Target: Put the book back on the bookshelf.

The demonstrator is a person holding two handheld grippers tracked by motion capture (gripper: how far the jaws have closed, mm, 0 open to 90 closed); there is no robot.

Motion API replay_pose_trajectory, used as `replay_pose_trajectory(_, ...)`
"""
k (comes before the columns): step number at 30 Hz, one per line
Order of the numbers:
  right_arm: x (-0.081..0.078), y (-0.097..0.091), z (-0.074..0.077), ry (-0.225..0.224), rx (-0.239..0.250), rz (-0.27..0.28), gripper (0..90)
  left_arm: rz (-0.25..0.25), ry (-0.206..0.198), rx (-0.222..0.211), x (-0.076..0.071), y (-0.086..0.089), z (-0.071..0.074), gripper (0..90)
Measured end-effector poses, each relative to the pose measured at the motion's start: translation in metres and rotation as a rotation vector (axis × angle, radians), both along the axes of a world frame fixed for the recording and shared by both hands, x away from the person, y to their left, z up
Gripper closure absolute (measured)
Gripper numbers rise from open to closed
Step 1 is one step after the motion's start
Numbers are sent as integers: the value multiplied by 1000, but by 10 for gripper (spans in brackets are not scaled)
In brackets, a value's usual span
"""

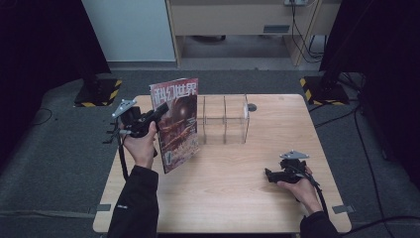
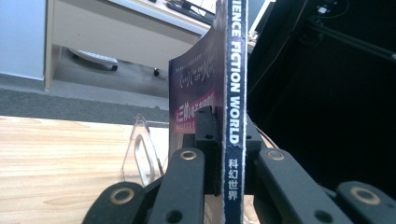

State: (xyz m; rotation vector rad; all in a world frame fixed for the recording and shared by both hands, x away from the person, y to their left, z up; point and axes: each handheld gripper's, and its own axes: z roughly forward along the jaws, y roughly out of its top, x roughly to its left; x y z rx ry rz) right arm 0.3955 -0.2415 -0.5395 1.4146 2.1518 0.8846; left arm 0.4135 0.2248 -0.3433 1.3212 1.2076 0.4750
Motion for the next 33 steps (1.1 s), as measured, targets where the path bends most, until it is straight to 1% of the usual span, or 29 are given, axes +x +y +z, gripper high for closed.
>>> replay_pose_trajectory(2,0,1,0,-3,-3,-2,6,12,0,-3,6,-1,-2,836)
replay_pose_trajectory(6,0,1,0,-7,-4,-2,6,38,-6,8,16,-3,-5,836)
replay_pose_trajectory(8,0,1,0,-7,-3,-1,6,42,-6,6,22,-4,-7,836)
replay_pose_trajectory(9,0,2,0,-7,-2,-4,6,45,-10,2,24,-4,-8,836)
replay_pose_trajectory(14,1,2,0,-7,-1,-4,6,66,-32,21,34,-12,-13,836)
replay_pose_trajectory(18,0,2,0,-4,-1,-3,6,81,-38,30,42,-16,-20,836)
replay_pose_trajectory(20,1,2,0,-4,0,-3,6,83,-38,26,46,-17,-25,835)
replay_pose_trajectory(22,1,2,0,-4,0,-2,6,86,-43,31,49,-19,-30,836)
replay_pose_trajectory(25,1,2,0,-3,-2,3,7,91,-54,37,50,-20,-35,835)
replay_pose_trajectory(27,1,2,0,-2,-1,4,7,88,-62,33,49,-19,-37,835)
replay_pose_trajectory(31,0,3,0,-4,1,2,9,82,-74,52,43,-17,-40,834)
replay_pose_trajectory(33,1,3,0,-3,-1,5,9,70,-78,60,39,-16,-42,833)
